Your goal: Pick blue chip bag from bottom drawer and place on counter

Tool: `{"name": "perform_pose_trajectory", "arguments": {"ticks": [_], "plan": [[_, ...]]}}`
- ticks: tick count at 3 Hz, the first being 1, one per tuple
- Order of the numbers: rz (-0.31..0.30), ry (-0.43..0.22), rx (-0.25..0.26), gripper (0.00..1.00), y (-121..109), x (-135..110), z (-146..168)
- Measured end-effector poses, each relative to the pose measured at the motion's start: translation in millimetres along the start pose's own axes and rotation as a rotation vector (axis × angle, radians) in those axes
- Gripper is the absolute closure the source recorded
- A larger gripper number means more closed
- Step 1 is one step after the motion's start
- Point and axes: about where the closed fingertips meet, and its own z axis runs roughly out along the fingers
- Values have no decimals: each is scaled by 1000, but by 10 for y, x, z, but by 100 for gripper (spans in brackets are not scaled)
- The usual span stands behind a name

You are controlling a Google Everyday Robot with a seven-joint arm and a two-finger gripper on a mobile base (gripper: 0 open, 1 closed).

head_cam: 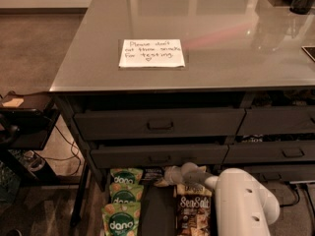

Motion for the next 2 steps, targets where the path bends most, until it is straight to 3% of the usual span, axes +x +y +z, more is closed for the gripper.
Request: {"name": "perform_pose_trajectory", "arguments": {"ticks": [2], "plan": [[23, 21, 23, 35, -136, 131, 151]]}}
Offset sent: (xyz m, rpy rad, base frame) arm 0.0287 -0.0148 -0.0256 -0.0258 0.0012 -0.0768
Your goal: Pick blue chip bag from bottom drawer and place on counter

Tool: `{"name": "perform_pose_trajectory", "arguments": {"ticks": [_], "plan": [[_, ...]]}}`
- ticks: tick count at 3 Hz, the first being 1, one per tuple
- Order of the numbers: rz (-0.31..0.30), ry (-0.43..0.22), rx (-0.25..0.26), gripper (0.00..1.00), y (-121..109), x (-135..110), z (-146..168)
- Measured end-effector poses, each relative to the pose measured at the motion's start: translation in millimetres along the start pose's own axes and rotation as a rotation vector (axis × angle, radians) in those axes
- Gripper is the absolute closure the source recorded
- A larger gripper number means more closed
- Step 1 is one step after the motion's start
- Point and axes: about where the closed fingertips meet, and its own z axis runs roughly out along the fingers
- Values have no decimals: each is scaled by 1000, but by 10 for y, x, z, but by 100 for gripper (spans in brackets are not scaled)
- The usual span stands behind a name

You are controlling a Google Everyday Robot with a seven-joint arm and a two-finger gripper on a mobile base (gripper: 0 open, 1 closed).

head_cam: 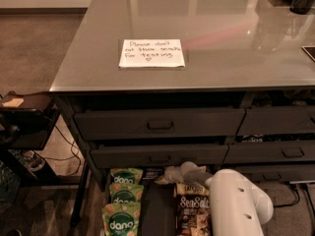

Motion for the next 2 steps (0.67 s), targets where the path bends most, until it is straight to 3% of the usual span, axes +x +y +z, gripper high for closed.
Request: {"name": "perform_pose_trajectory", "arguments": {"ticks": [1, 2], "plan": [[19, 10, 9, 49, -5, 49, 26], [31, 10, 13, 70, 4, 56, 25]]}}
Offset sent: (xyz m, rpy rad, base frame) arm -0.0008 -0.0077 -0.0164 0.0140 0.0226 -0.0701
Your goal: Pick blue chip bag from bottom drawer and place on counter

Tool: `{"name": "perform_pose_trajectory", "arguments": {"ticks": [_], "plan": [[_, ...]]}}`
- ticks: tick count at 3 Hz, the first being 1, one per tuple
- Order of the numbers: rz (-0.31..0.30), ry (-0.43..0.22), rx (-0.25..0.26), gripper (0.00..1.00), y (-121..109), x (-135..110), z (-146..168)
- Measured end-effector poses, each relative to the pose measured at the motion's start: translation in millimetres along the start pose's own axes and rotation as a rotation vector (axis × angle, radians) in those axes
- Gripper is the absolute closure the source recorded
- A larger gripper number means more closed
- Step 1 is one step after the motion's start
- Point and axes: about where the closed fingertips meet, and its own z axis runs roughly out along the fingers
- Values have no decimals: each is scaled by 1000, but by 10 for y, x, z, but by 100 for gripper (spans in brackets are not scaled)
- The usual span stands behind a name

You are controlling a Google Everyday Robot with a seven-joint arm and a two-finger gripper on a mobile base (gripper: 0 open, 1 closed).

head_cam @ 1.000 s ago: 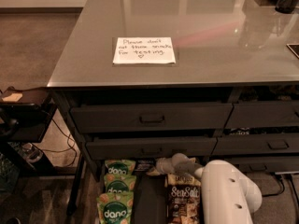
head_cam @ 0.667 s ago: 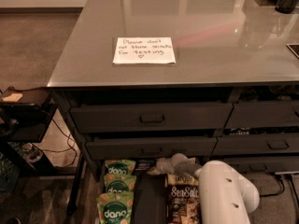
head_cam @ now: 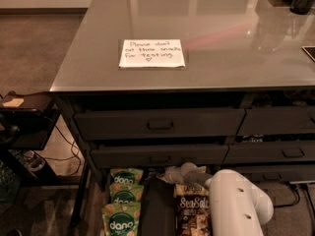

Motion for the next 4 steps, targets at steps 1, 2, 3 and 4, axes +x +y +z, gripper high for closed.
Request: {"name": "perform_pose_trajectory", "arguments": {"ticks": [1, 2, 3, 4], "plan": [[0, -6, 1, 94, 63, -59, -34], [-21, -13, 3, 100, 151, -172, -137], [-48, -21, 1, 100, 283, -306, -308], [-82, -21, 1, 100, 411, -448, -550]]}}
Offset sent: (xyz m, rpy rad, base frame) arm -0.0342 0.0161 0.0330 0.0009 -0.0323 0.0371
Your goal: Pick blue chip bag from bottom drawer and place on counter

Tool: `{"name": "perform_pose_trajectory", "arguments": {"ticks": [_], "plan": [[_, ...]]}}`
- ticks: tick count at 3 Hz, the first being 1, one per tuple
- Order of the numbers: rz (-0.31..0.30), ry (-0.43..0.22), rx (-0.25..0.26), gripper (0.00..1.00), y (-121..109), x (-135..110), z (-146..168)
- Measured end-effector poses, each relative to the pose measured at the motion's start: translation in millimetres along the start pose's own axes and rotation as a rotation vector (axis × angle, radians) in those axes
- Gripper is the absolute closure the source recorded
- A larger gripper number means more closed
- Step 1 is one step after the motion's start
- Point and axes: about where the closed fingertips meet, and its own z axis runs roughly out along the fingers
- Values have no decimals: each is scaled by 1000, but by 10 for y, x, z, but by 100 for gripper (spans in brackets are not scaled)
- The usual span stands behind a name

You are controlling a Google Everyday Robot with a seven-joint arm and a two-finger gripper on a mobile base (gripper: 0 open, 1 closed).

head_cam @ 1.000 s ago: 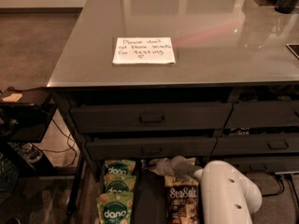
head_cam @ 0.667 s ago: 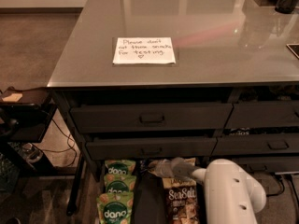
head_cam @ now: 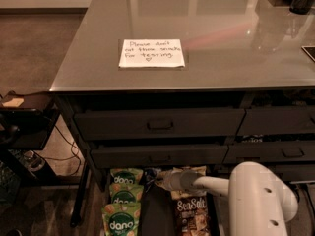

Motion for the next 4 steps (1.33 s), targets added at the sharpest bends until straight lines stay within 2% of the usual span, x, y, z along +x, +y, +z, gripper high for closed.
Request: {"name": "perform_pose_trajectory", "arguments": {"ticks": [2, 3, 4], "plan": [[-28, 22, 6, 100, 299, -168, -527], [-26, 34, -2, 100, 748, -181, -1142], [-36, 35, -6, 100, 785, -221, -1227]]}}
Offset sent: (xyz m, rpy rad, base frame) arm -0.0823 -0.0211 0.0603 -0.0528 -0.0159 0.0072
